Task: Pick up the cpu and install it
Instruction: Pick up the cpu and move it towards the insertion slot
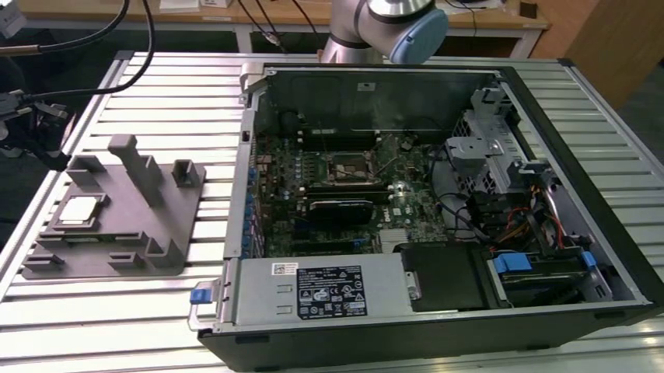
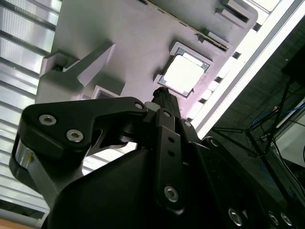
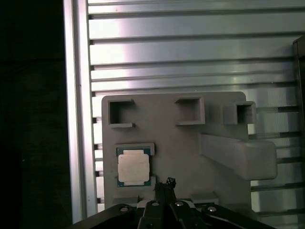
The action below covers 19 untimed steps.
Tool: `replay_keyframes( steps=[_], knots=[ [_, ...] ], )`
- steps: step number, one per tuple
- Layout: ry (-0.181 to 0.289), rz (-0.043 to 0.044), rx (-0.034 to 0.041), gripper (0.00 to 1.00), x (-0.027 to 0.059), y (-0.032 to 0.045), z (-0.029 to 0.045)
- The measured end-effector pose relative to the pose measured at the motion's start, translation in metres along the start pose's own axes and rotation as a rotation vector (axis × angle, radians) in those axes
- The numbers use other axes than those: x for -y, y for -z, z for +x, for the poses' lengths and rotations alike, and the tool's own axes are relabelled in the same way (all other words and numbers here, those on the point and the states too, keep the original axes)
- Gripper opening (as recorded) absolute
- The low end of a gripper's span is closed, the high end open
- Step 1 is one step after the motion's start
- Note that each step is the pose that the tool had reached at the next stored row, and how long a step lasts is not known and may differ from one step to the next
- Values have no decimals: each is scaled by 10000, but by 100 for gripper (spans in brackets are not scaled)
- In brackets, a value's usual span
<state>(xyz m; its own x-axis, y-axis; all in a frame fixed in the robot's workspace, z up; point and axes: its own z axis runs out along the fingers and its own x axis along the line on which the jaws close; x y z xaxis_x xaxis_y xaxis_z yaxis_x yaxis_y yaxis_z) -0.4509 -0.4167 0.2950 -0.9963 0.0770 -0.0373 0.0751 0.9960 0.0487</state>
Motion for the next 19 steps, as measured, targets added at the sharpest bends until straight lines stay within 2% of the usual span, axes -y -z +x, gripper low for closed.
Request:
replay_keyframes(
  steps=[19],
  knots=[
    [-2,1,-6,11,33,-188,140]
  ],
)
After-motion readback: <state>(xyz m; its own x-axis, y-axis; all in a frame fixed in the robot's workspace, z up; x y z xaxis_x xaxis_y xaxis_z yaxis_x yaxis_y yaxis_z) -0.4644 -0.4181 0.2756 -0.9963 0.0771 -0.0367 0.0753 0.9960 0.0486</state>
